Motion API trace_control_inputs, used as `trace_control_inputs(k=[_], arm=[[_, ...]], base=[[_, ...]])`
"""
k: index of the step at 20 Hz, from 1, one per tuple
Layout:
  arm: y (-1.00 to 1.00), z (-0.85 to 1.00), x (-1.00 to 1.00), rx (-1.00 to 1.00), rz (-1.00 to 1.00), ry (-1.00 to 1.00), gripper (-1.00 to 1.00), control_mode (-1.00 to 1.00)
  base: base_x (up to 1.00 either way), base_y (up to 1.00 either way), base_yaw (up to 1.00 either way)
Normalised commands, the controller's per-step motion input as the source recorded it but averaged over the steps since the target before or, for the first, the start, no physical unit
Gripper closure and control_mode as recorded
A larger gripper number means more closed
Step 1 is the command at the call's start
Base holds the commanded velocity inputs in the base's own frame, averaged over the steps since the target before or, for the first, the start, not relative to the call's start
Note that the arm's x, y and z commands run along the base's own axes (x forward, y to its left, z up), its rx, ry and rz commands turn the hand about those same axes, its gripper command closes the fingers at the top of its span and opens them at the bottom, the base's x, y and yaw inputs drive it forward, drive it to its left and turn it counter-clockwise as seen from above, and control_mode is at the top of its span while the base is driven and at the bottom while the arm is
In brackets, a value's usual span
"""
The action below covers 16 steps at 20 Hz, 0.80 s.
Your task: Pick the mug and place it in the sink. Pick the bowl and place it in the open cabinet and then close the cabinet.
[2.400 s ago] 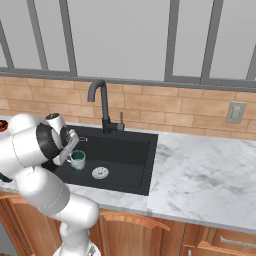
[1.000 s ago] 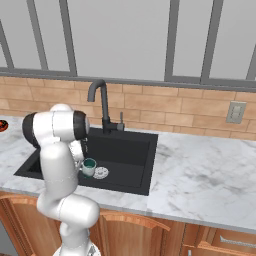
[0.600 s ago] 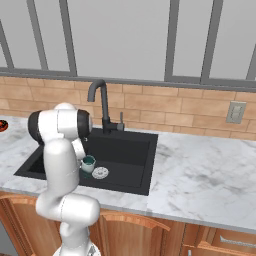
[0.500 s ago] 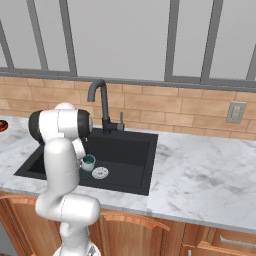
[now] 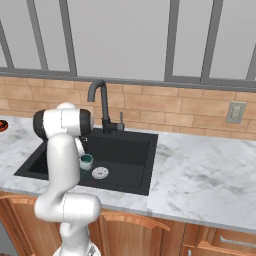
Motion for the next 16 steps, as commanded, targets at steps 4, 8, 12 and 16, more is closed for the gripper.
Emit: trace_control_inputs(k=[4, 8, 12, 16], arm=[[0.44, -0.36, 0.01, 0.0, -0.04, -0.01, 1.0, -1.0], [0.37, -0.38, 0.0, 0.0, -0.03, -0.01, 1.0, -1.0], [0.31, -0.46, 0.0, 0.0, -0.04, 0.0, 1.0, -1.0], [0.31, -0.5, 0.0, 0.02, -0.04, 0.0, 1.0, -1.0]], base=[[0.0, 0.0, 0.0], [0.0, 0.0, 0.0], [0.0, 0.0, 0.0], [0.0, 0.0, 0.0]])
